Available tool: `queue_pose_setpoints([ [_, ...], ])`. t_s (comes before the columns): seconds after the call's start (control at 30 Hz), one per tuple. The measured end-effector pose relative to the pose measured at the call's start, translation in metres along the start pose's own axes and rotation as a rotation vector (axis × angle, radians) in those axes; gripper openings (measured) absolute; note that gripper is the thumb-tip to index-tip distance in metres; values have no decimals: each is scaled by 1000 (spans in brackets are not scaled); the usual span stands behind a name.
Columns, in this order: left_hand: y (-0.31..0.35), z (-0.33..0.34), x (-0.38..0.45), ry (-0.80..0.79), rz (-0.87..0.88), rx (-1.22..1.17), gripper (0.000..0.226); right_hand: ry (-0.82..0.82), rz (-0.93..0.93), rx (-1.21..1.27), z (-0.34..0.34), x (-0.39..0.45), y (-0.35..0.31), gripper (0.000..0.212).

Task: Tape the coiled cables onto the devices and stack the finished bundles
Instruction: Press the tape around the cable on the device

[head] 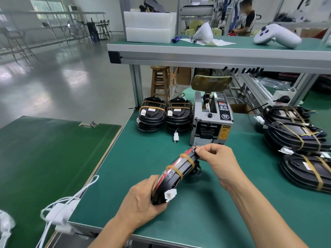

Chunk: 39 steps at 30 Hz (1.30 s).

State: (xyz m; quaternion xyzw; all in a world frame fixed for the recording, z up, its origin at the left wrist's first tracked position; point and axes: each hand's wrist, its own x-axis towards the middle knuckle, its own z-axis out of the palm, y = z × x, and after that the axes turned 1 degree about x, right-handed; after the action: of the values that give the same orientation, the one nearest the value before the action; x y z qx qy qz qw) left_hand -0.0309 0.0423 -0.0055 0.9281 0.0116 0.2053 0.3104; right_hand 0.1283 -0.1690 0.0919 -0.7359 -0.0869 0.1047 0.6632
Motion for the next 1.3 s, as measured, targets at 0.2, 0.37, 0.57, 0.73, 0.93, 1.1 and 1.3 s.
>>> queue_pose_setpoints([
  [0.2, 0, -1, 0, -2, 1, -11, 40, 20, -5, -21, 2, 1, 0, 20],
  [0.37, 3, -1, 1, 13, 2, -12, 40, 1, 0, -19, -1, 1, 0, 17],
  [0.57, 2, -1, 0, 1, -1, 9, 38, -23, 19, -16, -3, 1, -2, 17],
  [0.73, 2, -2, 0, -1, 1, 5, 39, -2, 22, -38, -1, 1, -4, 14],
  [0.93, 3, -2, 1, 6, -1, -4, 39, 29, 8, -80, 1, 1, -5, 16],
  [1.1, 3, -2, 1, 19, 3, -7, 39, 44, 0, -103, 2, 0, -7, 18],
  [1.3, 4, -1, 1, 24, 4, -6, 38, 76, -2, -128, 4, -2, -10, 16],
])
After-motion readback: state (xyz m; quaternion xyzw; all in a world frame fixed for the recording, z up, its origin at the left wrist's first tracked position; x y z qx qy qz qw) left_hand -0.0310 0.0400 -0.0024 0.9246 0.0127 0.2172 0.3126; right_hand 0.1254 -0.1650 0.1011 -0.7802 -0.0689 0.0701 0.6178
